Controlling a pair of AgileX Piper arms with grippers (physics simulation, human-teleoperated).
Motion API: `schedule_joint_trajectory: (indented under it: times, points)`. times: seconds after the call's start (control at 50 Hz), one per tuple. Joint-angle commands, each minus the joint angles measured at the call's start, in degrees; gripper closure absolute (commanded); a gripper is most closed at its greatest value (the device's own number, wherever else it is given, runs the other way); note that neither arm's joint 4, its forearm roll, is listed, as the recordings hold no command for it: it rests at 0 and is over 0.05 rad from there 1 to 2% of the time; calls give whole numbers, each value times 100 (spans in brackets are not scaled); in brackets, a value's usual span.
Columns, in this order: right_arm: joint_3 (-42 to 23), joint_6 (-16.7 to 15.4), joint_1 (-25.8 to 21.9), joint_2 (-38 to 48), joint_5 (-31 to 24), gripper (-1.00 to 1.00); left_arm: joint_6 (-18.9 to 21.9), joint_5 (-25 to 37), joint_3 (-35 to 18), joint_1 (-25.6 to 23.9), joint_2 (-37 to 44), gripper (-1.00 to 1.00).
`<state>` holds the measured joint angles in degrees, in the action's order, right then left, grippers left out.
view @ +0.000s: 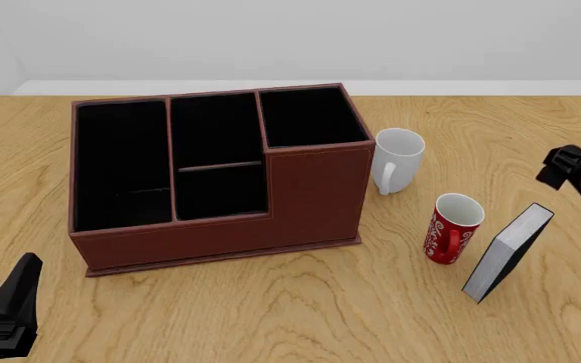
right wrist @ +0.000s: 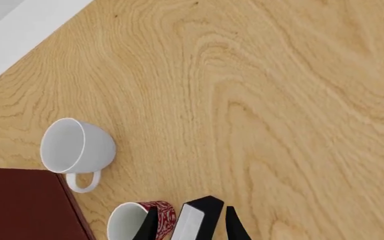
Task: Pick up the book and place it in the right compartment of the caddy.
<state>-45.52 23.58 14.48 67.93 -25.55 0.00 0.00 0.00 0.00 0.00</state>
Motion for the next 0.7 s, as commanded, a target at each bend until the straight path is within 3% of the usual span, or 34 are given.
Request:
schedule_joint_trajectory:
  times: [0.02, 0.7]
  points:
    - [104, 75, -36, 82, 136, -100, 0, 0, 0, 0, 0, -100]
    - [426, 141, -16, 306, 438, -100, 0, 0, 0, 0, 0, -100]
